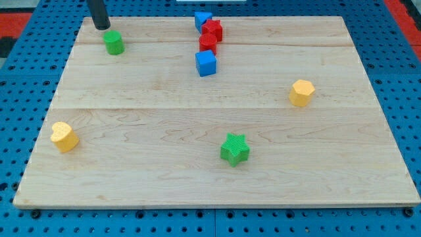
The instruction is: Move the green circle to the center left
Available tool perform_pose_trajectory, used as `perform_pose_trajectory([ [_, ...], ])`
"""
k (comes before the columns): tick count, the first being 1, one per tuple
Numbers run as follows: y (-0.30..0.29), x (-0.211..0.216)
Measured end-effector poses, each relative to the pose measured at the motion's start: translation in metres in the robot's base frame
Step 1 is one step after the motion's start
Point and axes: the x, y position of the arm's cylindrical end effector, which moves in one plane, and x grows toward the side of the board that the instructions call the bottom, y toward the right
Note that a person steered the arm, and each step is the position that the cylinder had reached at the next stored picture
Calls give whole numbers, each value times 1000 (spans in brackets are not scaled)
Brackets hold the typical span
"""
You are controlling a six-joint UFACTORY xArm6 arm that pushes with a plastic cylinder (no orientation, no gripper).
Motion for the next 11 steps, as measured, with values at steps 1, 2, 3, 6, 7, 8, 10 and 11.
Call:
perform_pose_trajectory([
  [1, 1, 7],
  [2, 4, 18],
  [3, 16, 33],
  [6, 52, 34],
  [7, 45, 44],
  [8, 43, 73],
  [10, 43, 109],
  [11, 43, 142],
])
